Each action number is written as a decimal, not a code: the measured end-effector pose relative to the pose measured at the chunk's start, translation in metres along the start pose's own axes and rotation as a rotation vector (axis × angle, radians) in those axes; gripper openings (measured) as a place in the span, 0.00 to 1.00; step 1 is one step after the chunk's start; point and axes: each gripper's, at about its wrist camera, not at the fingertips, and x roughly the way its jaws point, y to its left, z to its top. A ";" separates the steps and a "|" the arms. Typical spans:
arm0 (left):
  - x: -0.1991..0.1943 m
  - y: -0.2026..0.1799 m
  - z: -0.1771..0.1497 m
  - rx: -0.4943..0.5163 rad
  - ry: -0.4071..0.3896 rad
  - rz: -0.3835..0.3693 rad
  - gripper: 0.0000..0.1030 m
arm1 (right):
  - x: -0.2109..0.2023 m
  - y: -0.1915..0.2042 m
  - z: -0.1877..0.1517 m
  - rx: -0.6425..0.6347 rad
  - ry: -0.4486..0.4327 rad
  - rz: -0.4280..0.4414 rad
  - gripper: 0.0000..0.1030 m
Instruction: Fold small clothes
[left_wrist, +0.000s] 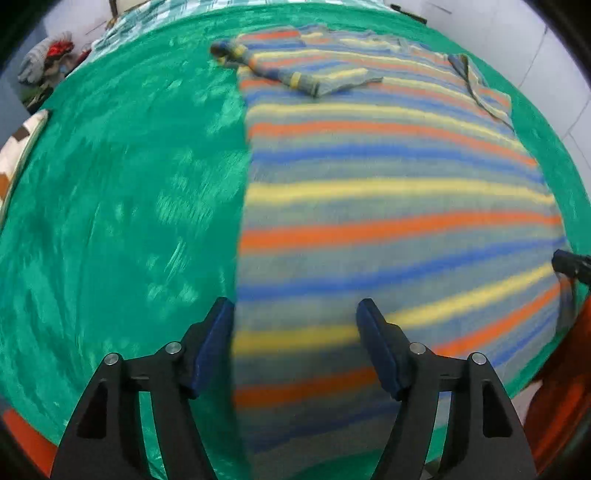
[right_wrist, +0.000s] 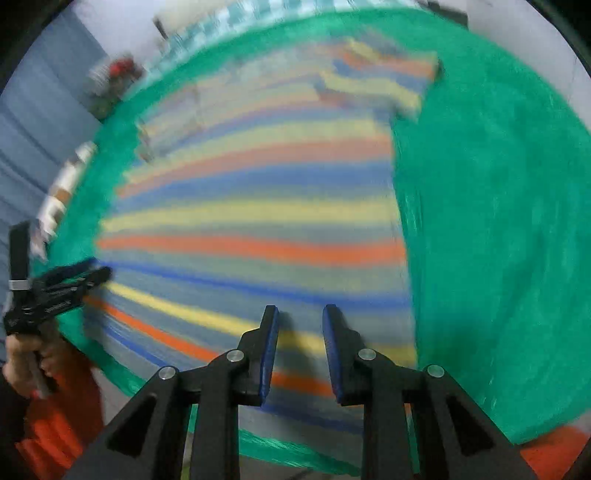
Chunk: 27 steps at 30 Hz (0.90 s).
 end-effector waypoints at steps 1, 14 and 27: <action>-0.005 0.004 -0.007 0.008 0.004 0.014 0.79 | 0.002 -0.004 -0.008 0.024 -0.004 0.009 0.24; -0.072 -0.050 0.169 0.398 -0.219 -0.040 0.94 | 0.001 -0.009 -0.018 0.103 -0.063 0.020 0.35; 0.063 -0.078 0.199 0.549 0.051 0.016 0.32 | -0.010 -0.024 -0.027 0.125 -0.077 0.041 0.35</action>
